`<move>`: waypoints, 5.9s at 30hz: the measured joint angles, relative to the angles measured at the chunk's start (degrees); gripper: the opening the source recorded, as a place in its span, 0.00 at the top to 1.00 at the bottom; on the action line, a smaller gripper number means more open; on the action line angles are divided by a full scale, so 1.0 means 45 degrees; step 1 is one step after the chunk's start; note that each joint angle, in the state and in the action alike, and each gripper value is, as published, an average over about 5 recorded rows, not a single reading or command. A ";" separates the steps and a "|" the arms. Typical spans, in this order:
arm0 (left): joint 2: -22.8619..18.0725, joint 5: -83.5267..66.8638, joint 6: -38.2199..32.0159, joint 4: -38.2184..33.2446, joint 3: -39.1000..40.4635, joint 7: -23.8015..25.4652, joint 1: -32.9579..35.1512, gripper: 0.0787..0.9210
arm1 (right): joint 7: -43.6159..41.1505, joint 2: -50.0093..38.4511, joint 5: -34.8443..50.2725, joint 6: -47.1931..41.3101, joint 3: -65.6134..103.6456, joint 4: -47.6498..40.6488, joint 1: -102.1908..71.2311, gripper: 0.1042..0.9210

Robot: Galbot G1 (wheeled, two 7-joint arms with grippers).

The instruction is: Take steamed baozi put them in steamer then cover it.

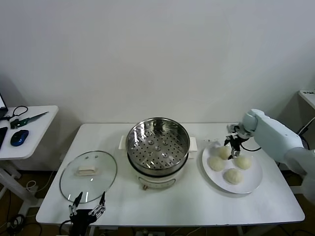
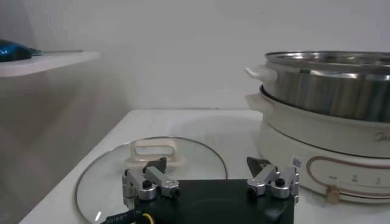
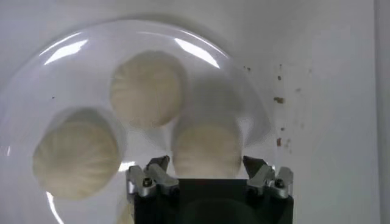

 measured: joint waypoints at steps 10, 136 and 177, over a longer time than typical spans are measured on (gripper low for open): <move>-0.0037 0.0019 0.0015 -0.0112 0.0046 -0.0027 0.0047 0.12 | -0.0250 -0.0265 0.0758 0.0361 -0.1135 0.0879 0.1283 0.31; -0.0388 -0.0093 -0.0123 0.0138 0.0264 -0.0326 -0.0065 0.12 | 0.3386 -0.1864 0.6051 -0.4052 -0.7544 0.6873 0.2966 0.24; -0.0271 0.0063 0.0029 -0.0514 0.0953 -0.0318 0.0053 0.12 | 0.3106 0.2228 1.2697 -0.5656 -0.9486 1.0683 1.1059 0.37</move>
